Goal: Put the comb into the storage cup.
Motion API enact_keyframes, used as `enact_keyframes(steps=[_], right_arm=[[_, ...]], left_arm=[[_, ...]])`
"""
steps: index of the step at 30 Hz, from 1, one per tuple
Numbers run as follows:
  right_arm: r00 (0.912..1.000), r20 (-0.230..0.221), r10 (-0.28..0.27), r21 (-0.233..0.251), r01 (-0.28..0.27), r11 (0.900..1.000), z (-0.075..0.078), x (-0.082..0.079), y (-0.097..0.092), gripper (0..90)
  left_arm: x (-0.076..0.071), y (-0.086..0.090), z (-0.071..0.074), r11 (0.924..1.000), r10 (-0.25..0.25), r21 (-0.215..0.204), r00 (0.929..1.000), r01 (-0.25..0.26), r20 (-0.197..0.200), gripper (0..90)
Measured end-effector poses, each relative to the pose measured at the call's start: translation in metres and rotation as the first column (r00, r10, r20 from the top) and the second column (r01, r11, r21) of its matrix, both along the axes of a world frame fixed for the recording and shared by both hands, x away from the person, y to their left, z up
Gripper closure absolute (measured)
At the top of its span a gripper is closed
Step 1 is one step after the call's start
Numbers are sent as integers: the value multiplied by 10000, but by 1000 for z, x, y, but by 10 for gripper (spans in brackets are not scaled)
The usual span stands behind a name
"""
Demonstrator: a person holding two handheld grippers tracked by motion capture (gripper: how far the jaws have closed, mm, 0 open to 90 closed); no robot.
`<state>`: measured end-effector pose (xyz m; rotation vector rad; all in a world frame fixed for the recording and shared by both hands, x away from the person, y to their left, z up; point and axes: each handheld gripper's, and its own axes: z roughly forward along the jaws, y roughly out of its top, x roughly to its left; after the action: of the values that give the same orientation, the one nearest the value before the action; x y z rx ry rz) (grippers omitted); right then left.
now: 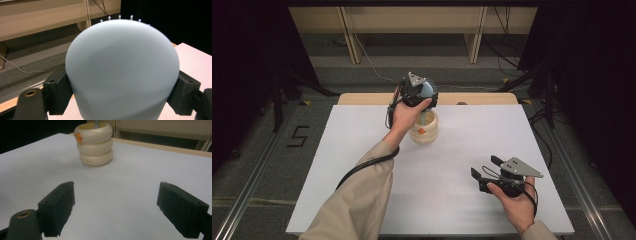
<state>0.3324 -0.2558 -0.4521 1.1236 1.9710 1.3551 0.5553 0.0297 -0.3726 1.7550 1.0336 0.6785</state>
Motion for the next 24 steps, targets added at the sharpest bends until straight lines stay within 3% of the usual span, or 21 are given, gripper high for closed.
enact_keyframes(steps=[6,24], right_arm=[[10000,-26,37,8,-37,10000,-1,0,1,156],[10000,-12,82,22,-82,10000,-1,0,1,155]], left_arm=[[5,-10,-1,9982,-435,431,9989,426,200,191],[11,-24,-4,9948,-765,711,9960,732,450,191]])
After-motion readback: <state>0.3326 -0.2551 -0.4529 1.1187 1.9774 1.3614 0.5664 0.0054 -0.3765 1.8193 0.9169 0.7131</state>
